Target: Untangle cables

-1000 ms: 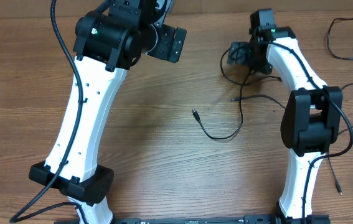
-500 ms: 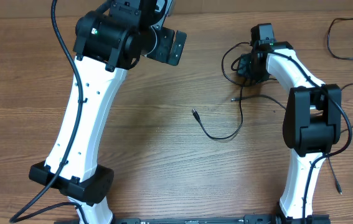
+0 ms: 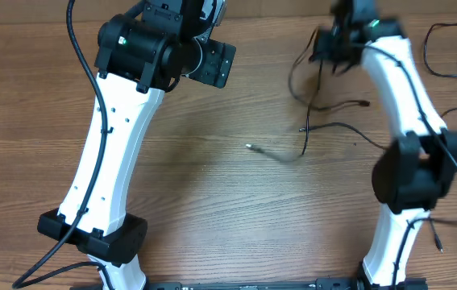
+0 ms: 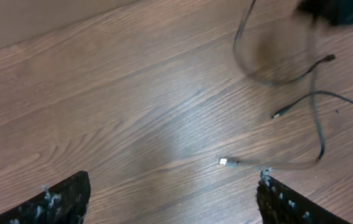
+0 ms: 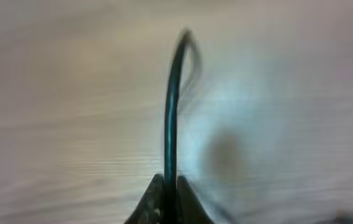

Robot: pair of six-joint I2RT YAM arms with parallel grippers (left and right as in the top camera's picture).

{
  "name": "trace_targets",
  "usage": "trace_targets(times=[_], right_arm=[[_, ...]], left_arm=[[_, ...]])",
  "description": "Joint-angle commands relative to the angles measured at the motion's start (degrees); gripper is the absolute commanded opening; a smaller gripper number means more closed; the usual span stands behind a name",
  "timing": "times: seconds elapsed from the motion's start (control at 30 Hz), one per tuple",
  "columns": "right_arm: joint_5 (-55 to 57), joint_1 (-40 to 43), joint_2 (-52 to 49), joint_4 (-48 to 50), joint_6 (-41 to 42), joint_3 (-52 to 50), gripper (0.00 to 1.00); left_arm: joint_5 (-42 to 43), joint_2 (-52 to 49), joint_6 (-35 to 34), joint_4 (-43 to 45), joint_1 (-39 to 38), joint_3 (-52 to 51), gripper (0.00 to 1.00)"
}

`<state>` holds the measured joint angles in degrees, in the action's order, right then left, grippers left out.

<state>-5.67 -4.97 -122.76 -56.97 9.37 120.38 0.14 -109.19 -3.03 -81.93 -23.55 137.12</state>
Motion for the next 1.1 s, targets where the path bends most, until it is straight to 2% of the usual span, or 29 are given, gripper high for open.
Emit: trace_targets(times=[0.0, 0.07, 0.2, 0.33, 0.43, 0.57, 0.87, 1.07], right_arm=[[-0.4, -0.2, 9.4, -2.7, -8.2, 12.6, 0.04], [-0.4, 0.0, 10.5, -3.5, -10.3, 17.0, 0.04], [3.5, 0.0, 13.3, -2.1, -12.4, 24.9, 0.04], [11.1, 0.0, 15.3, 2.1, -18.2, 30.1, 0.04], [19.8, 0.2, 15.6, 6.3, -22.1, 32.0, 0.04], [23.3, 3.0, 15.5, 10.7, -28.2, 31.5, 0.04], [23.6, 16.8, 15.5, 17.7, -28.0, 30.7, 0.04], [22.5, 26.4, 15.5, 20.2, -20.9, 30.7, 0.04]], left_arm=[[-0.6, 0.5, -0.2, -0.1, 0.0, 0.2, 0.93], [-0.6, 0.5, -0.2, -0.1, 0.0, 0.2, 0.97], [-0.6, 0.5, -0.1, -0.6, 0.0, 0.2, 0.98], [-0.8, 0.5, 0.0, -1.5, 0.0, 0.2, 0.99], [-0.8, 0.5, 0.3, -2.0, 0.0, 0.2, 1.00], [-0.7, 0.5, 0.3, -2.1, 0.0, 0.2, 0.99], [-0.7, 0.5, 0.3, -2.8, 0.0, 0.2, 1.00], [-0.7, 0.5, 0.3, -3.7, 0.0, 0.2, 0.98]])
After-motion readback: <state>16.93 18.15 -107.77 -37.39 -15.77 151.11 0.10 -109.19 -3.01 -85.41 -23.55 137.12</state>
